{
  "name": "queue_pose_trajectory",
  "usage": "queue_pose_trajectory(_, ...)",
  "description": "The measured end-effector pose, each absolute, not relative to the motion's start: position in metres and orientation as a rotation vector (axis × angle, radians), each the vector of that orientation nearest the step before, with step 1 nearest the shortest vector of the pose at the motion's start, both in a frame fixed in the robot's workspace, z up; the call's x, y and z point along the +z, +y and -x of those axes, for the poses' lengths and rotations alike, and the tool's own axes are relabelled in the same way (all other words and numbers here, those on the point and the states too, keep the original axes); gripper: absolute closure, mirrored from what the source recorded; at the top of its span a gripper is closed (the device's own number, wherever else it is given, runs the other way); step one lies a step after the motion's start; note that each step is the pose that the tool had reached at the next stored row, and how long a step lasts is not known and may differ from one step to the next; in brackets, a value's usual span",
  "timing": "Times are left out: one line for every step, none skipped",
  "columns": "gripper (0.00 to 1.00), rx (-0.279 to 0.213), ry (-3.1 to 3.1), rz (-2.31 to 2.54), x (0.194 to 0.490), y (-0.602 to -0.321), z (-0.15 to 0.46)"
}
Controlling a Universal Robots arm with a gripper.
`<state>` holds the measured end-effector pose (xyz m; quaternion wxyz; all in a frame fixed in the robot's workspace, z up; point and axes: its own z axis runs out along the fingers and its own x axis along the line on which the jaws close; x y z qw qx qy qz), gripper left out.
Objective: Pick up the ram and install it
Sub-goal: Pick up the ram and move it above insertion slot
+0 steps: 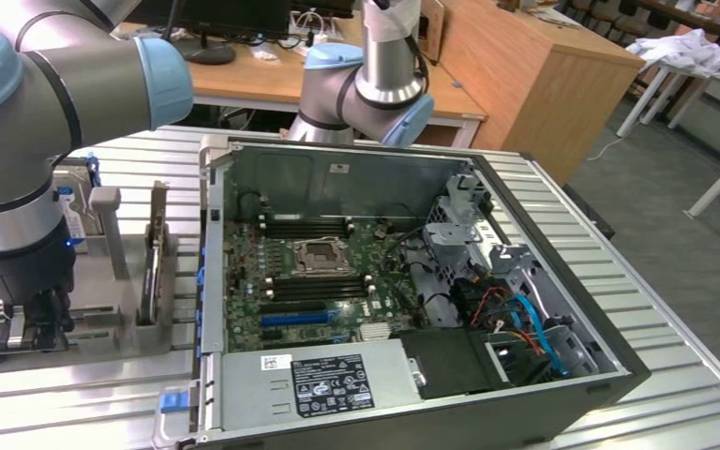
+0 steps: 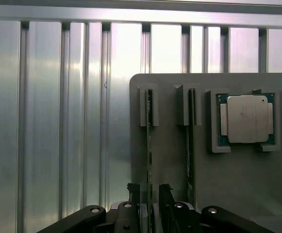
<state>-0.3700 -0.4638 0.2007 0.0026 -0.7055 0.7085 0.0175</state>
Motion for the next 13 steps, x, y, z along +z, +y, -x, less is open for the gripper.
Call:
queue_pose_trajectory(0.7,0.055,2.222,2.213,0.2007,-0.4638,0.37)
queue_pose_trajectory(0.7,0.055,2.222,2.213,0.2007,-0.4638,0.37)
queue_pose_trajectory(0.7,0.055,2.222,2.213,0.2008,-0.4638,0.37)
queue_pose_trajectory(0.72,0.055,2.222,2.213,0.2007,-0.4638,0.37)
queue_pose_trajectory(0.72,0.055,2.222,2.213,0.2007,-0.4638,0.37)
queue_pose_trajectory(0.78,0.055,2.222,2.213,0.2008,-0.4638,0.37)
queue_pose_trajectory(0.78,0.055,2.222,2.213,0.2008,-0.4638,0.37)
queue_pose_trajectory(0.85,0.055,2.222,2.213,0.2007,-0.4638,0.37)
queue_pose_trajectory(0.85,0.055,2.222,2.213,0.2007,-0.4638,0.37)
queue_pose_trajectory(0.85,0.055,2.222,2.213,0.2007,-0.4638,0.37)
queue_pose_trajectory(0.85,0.055,2.222,2.213,0.2008,-0.4638,0.37)
queue_pose_trajectory(0.85,0.055,2.222,2.213,0.2008,-0.4638,0.37)
queue_pose_trajectory(0.85,0.055,2.222,2.213,0.2007,-0.4638,0.37)
